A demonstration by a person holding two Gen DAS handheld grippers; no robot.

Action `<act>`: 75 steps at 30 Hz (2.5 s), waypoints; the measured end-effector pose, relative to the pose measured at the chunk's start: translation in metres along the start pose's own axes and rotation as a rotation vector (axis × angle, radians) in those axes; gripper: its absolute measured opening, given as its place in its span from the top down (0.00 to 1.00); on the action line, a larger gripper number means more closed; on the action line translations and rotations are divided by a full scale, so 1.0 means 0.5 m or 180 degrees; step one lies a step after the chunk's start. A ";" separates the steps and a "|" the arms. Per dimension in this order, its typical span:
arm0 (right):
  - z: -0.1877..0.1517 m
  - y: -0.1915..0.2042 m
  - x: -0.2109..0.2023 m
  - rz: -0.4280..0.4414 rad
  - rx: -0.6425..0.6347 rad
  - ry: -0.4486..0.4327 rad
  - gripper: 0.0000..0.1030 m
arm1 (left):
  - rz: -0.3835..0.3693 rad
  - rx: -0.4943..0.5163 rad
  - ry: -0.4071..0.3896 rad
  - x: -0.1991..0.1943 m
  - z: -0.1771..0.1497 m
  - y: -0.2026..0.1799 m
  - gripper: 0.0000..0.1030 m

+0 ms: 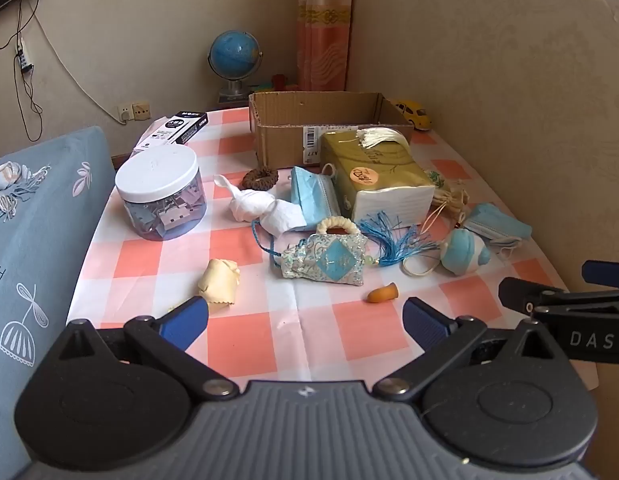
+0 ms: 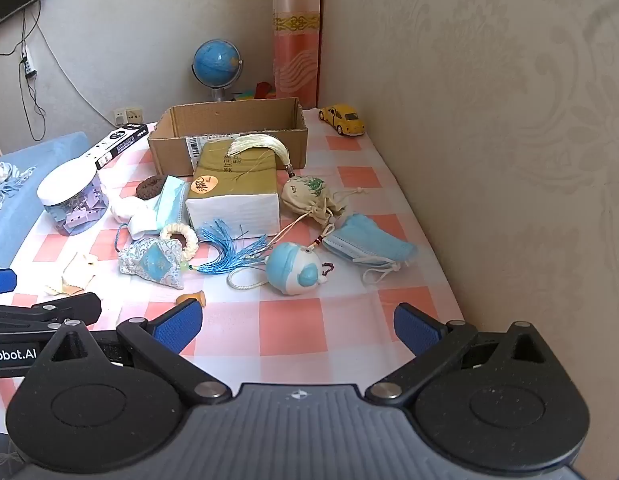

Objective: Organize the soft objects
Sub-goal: 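Move the left tool toward the cream cloth on the table, then close the left gripper on the cream cloth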

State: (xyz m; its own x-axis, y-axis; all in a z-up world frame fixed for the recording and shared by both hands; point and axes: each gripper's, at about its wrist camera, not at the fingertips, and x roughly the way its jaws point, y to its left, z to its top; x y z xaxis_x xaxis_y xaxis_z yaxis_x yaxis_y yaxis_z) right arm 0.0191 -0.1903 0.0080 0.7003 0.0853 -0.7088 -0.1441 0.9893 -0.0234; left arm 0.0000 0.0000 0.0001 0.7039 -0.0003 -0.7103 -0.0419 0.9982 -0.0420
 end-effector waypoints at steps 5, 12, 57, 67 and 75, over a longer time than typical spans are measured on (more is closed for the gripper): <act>-0.001 0.001 0.001 -0.0002 0.0000 -0.0001 0.00 | -0.0005 -0.0003 -0.0020 0.000 -0.001 0.001 0.00; 0.003 -0.004 -0.001 -0.0017 -0.0007 -0.0007 0.00 | 0.0003 0.0006 -0.0033 0.000 -0.001 0.001 0.00; -0.003 0.022 0.096 0.0606 -0.0795 -0.0084 0.00 | -0.0030 0.0305 0.0033 0.116 -0.011 0.068 0.00; -0.045 0.070 0.176 0.0894 -0.1145 0.0207 0.00 | -0.0015 0.0327 0.0223 0.169 -0.041 0.112 0.00; -0.041 0.088 0.199 0.1057 -0.1174 0.0191 0.00 | -0.0191 0.0283 0.0253 0.190 -0.041 0.132 0.00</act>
State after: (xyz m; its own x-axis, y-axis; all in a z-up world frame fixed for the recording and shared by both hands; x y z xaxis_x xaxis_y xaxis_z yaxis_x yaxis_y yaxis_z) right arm 0.0682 -0.1406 -0.0779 0.5348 0.3708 -0.7593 -0.5977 0.8012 -0.0297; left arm 0.0498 0.0648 -0.0846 0.6447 -0.0615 -0.7620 0.0641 0.9976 -0.0263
